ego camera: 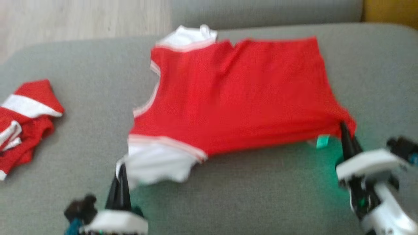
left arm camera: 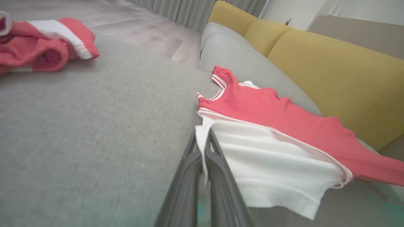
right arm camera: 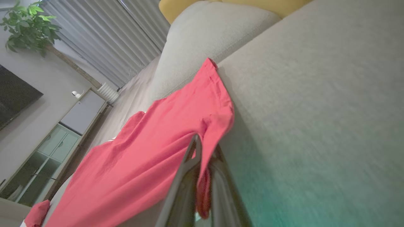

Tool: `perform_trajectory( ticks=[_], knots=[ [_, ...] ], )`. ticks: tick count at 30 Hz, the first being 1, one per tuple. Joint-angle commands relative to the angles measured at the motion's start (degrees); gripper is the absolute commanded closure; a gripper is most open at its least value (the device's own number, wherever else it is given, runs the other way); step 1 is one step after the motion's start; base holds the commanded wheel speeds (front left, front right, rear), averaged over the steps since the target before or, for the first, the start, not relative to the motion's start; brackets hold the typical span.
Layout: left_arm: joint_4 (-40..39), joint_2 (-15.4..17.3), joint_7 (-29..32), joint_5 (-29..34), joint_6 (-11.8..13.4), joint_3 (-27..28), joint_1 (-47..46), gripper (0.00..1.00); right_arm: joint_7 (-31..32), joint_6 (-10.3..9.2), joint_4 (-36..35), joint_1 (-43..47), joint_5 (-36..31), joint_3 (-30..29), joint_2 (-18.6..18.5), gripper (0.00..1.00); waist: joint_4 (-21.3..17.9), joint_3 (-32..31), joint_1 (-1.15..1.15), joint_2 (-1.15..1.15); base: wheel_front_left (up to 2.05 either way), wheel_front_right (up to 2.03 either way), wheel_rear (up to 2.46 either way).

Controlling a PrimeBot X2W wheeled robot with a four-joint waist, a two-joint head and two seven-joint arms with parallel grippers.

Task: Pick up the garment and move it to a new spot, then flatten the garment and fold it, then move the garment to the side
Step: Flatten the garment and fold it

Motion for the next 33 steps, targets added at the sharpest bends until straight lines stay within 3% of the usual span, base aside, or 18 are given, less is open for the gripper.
perform_trajectory(
  ticks=[1, 9, 15, 26, 33],
  knots=[
    [-1.86, 1.45, -0.31, -0.67, 0.96, 2.14, 0.3, 1.0, 0.03, 0.37, -1.59, 0.42, 1.01, 0.15, -1.73, 1.0, 0.45, -2.92, 0.02, -0.01, 0.0, 0.0, 0.0],
    [-4.07, 1.45, -0.31, -1.92, 2.04, 1.91, 8.18, 1.0, 1.95, 0.37, -4.33, 9.19, 4.08, -0.45, -2.29, 1.0, 1.19, -6.51, 0.02, -0.01, 0.0, 0.0, 0.0],
    [-5.51, 1.45, -0.31, -2.61, 2.08, 1.4, 8.99, 1.0, 2.62, 0.37, -6.83, 10.63, 4.74, -1.48, -1.8, 1.0, 1.29, -6.21, 0.02, -0.01, 0.0, 0.0, 0.0],
    [-7.0, 1.45, -0.31, -1.08, 0.57, -2.45, -5.91, 1.0, 8.25, 0.37, -10.84, 3.2, 8.11, -3.72, 1.44, 1.0, 0.28, 0.37, 0.02, -0.01, 0.0, 0.0, 0.0],
    [-3.43, 1.45, -0.31, 0.37, 1.66, -4.18, -16.57, 1.0, 11.92, 0.37, -10.31, -4.19, 10.0, -5.14, 3.86, 1.0, -0.44, 5.82, 0.02, -0.01, 0.0, 0.0, 0.0]
  ],
)
